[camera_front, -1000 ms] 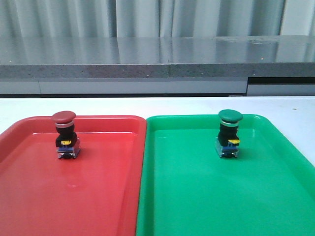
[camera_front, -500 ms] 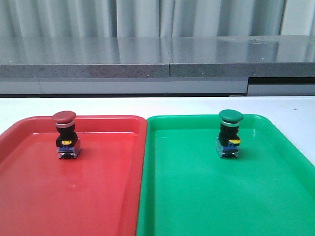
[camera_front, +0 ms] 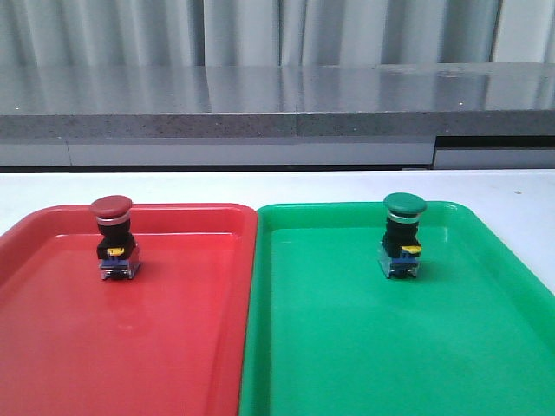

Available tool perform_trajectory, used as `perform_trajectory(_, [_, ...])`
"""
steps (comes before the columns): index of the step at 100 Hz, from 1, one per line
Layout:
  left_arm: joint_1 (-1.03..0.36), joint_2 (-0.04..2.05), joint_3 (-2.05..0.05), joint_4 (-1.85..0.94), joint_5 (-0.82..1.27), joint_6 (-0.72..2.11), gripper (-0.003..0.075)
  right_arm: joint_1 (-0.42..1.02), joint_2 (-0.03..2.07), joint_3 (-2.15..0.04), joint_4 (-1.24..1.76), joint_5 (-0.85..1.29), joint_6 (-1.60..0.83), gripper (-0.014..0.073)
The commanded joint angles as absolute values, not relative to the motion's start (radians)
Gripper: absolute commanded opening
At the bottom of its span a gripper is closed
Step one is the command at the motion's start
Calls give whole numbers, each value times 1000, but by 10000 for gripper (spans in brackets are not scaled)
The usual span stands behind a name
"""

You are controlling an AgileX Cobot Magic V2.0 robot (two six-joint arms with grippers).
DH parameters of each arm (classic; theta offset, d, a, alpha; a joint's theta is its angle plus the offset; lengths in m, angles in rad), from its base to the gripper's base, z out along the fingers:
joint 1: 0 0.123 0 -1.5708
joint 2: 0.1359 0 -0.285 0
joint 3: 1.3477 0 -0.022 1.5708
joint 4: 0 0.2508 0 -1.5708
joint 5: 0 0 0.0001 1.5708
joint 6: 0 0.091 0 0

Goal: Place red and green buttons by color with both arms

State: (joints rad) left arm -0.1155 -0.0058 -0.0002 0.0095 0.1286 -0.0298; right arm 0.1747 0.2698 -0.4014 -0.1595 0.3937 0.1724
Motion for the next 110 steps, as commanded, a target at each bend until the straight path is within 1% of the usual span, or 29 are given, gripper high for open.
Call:
perform_trajectory(1, [-114,-39,26,7,45,-32,-19,119,208,-378,-136,295,171,-60])
perform_trajectory(14, [-114,-39,26,7,45,-32,-19,49,101,-277,-116,263,169,-60])
perform_trajectory(31, [-114,-39,26,7,45,-32,-19,32,-36,-150,-87,226,143,-60])
perform_trajectory(72, [-114,-39,26,7,45,-32,-19,32,-29,13,-79,52,127,-60])
perform_trajectory(110, [-114,-39,26,7,45,-32,-19,32,-29,13,-79,59,127,-60])
